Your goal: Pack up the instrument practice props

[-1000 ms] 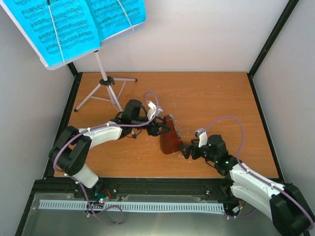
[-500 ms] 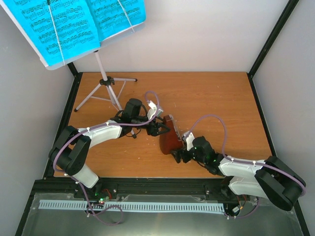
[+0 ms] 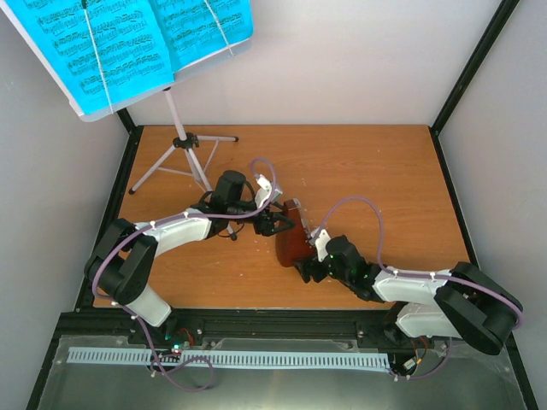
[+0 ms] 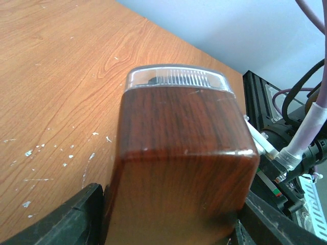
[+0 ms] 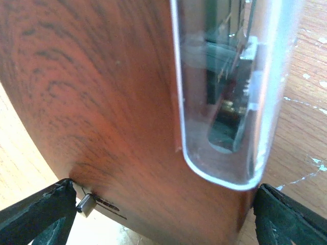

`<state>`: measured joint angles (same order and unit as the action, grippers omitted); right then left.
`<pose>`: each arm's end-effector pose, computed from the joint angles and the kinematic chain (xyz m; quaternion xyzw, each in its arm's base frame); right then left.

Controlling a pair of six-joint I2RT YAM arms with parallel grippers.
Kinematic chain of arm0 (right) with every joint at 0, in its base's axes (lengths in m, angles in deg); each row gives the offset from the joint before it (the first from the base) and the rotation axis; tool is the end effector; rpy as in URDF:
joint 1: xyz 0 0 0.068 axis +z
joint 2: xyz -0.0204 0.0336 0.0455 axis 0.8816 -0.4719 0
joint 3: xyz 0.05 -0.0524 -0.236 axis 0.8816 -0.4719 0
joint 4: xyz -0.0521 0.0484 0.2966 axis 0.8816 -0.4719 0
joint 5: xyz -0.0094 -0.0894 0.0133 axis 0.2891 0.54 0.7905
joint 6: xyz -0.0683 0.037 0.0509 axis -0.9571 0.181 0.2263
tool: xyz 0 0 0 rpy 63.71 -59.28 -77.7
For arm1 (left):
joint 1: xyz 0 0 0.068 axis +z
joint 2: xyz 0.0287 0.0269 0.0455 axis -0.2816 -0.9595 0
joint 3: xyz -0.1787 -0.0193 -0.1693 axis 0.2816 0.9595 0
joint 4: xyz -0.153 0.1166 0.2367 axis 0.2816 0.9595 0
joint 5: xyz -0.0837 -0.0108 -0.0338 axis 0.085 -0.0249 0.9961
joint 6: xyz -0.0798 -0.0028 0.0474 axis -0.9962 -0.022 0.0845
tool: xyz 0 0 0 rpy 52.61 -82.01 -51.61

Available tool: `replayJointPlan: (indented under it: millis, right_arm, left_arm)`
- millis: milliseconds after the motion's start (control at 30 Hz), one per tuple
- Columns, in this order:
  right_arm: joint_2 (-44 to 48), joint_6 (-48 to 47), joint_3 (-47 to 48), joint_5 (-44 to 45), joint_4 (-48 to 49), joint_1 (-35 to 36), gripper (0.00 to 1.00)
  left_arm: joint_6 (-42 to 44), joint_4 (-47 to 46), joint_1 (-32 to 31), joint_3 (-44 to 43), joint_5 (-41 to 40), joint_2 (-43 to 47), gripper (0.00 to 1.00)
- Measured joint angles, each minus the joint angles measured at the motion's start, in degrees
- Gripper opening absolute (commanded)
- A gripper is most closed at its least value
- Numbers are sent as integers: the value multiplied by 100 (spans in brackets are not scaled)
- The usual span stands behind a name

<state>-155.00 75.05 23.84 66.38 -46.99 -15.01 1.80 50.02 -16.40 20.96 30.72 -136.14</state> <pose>0.1894 0.2059 0.0357 -0.2794 0.8456 0.2338 0.3901 0.2939 -0.2633 0.1334 0.3960 0.7215 -0.4762 0.3097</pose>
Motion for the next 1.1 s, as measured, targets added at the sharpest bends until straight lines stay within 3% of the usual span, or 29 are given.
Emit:
replayJointPlan:
  millis: [233,467,533,600,767,900,967,1033,1100]
  right_arm:
    - [-105,-33,46,308,-4,109,75]
    - [-79,20,44,597,9,146,51]
    - [-46,22,33,669,9,153,50]
    - [-26,15,7,704,24,160,52]
    - [205,59,-120,713,-33,160,84]
    - [872,247,-232,754,-192,168,95]
    - [1311,350,-247,811,-297,170,97]
    - [1832,514,-247,957,-472,168,100]
    - [2273,734,-247,1154,-675,168,100]
  left_arm:
    - [125,-7,31,0,-24,0,45]
    - [210,-26,50,-4,-127,0,45]
    - [188,-24,50,-13,-186,0,45]
    - [190,-24,44,-13,-208,2,45]
    - [243,66,-83,-11,-367,70,48]
    - [433,181,-291,24,-717,205,55]
    - [522,214,-411,101,-973,330,65]
    - [575,214,-505,179,-1209,437,83]
    - [632,201,-584,278,-1388,544,89]
